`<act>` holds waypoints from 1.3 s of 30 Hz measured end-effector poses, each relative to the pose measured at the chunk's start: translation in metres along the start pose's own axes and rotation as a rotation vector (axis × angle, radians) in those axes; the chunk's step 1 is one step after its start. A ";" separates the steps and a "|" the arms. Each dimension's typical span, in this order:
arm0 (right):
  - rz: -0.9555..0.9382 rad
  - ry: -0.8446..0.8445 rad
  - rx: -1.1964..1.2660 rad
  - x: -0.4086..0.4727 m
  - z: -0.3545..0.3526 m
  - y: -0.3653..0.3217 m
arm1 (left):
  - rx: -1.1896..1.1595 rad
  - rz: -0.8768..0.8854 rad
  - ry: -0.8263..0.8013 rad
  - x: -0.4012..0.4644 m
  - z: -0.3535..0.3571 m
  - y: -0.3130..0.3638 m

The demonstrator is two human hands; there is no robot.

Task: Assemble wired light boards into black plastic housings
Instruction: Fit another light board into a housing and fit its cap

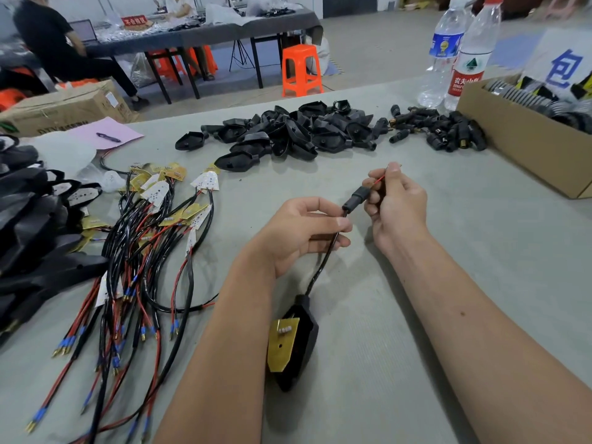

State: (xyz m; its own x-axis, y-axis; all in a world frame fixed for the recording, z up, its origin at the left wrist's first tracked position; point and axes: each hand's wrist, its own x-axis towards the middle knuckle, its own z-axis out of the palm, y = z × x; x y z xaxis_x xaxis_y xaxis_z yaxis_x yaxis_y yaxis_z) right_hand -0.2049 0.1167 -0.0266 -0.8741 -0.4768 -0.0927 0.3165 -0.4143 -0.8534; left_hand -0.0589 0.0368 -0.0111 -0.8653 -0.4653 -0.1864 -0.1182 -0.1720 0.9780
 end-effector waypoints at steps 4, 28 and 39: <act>-0.007 0.027 -0.018 0.002 0.000 0.001 | 0.054 -0.010 0.043 -0.003 -0.005 0.001; -0.125 -0.158 -0.151 -0.005 0.000 0.006 | -0.043 0.060 0.199 0.001 -0.007 -0.005; -0.136 -0.083 -0.210 -0.005 0.001 0.005 | -0.060 0.065 0.223 0.003 -0.010 -0.007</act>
State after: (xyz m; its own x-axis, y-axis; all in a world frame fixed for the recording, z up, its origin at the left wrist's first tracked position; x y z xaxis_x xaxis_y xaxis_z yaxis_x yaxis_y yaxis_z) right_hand -0.1989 0.1164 -0.0302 -0.8672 -0.4936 0.0653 0.1069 -0.3128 -0.9438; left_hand -0.0557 0.0277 -0.0197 -0.7400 -0.6566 -0.1457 -0.0310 -0.1831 0.9826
